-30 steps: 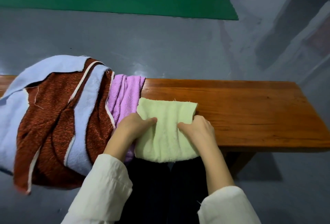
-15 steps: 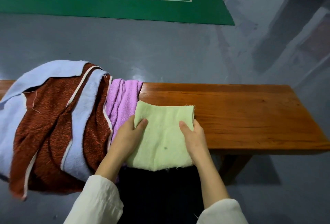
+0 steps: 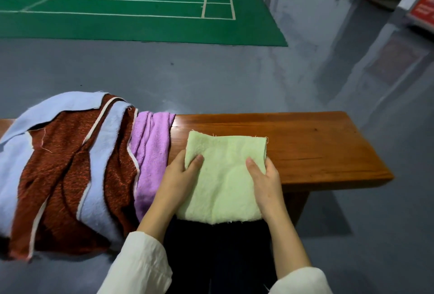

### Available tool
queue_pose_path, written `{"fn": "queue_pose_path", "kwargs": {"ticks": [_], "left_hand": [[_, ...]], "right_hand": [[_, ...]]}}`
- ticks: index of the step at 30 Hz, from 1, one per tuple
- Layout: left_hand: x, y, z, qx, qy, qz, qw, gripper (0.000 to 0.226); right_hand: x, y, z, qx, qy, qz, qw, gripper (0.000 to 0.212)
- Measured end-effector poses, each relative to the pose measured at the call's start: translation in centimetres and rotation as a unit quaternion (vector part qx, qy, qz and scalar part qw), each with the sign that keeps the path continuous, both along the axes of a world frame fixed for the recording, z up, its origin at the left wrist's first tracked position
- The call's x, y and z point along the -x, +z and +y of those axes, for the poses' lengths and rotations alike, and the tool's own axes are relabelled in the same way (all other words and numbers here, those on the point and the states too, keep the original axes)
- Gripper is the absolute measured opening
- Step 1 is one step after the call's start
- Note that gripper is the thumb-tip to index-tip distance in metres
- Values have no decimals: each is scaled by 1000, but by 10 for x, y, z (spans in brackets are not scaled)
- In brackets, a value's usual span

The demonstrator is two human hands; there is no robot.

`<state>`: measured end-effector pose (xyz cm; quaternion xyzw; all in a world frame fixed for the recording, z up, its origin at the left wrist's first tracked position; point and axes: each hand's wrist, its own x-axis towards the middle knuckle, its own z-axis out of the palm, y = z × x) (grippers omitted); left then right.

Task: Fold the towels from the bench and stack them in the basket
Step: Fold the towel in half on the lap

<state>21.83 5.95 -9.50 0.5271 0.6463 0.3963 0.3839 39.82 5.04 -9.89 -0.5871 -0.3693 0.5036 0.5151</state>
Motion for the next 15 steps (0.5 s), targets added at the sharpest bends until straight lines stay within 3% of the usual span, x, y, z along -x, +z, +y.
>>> {"fn": "queue_pose_path", "kwargs": {"ticks": [4,9,15], "left_hand": [[-24,14,-11,-33,-28,10,999,6],[-58,36,-27,-51,-80,2,995,13],[-111,62,-55,-62,-149,-20,987,21]], "right_hand": [[-25,15,-23,-22,-25,1,999,13],[-60,31,-56,-45,-69,-18,996,10],[-108,54,-106,-82,-134,11,988,21]]}}
